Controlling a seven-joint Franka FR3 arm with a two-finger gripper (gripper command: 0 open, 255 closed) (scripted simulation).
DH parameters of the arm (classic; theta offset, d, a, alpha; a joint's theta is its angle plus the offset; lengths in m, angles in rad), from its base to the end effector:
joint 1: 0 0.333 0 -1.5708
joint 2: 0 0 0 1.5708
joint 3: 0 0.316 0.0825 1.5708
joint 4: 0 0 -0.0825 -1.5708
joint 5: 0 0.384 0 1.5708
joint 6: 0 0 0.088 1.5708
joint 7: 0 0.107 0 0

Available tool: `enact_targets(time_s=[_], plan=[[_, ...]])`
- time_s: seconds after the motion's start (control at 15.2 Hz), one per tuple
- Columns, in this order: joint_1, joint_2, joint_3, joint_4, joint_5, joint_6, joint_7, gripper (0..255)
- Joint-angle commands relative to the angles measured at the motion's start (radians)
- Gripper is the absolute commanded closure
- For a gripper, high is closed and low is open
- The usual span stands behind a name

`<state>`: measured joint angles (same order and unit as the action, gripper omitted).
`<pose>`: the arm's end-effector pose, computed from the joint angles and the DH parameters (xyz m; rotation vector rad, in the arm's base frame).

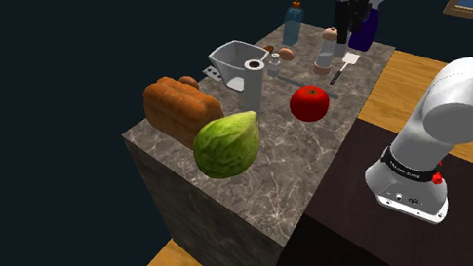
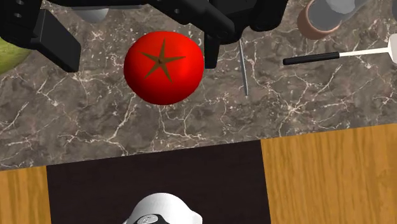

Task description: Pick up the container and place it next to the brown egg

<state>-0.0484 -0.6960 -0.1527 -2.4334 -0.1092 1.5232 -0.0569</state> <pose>0.3081 -0.0825 0.5196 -3.1071 0.1422 0.3419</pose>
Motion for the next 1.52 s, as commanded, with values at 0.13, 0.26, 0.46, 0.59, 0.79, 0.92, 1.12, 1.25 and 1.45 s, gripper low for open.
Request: enact_targets(time_s=[0.13,0.26,0.46,0.59,0.79,0.92,1.12,1.25,1.45], plan=[[-0.020,0.117,-0.079,0.057,-0.052,0.065,-0.090,0],[-0.028,0.177,-0.116,0.088,-0.069,0.097,-0.133,0],[-0.038,0.272,-0.169,0.143,-0.085,0.143,-0.198,0],[-0.043,0.339,-0.203,0.185,-0.088,0.170,-0.243,0],[-0.051,0.445,-0.251,0.257,-0.080,0.207,-0.312,0],[-0.057,0.520,-0.280,0.311,-0.067,0.228,-0.361,0],[-0.072,0.637,-0.318,0.402,-0.035,0.253,-0.436,0],[-0.087,0.719,-0.338,0.469,-0.006,0.263,-0.487,0],[-0.119,0.845,-0.358,0.581,0.045,0.269,-0.563,0]])
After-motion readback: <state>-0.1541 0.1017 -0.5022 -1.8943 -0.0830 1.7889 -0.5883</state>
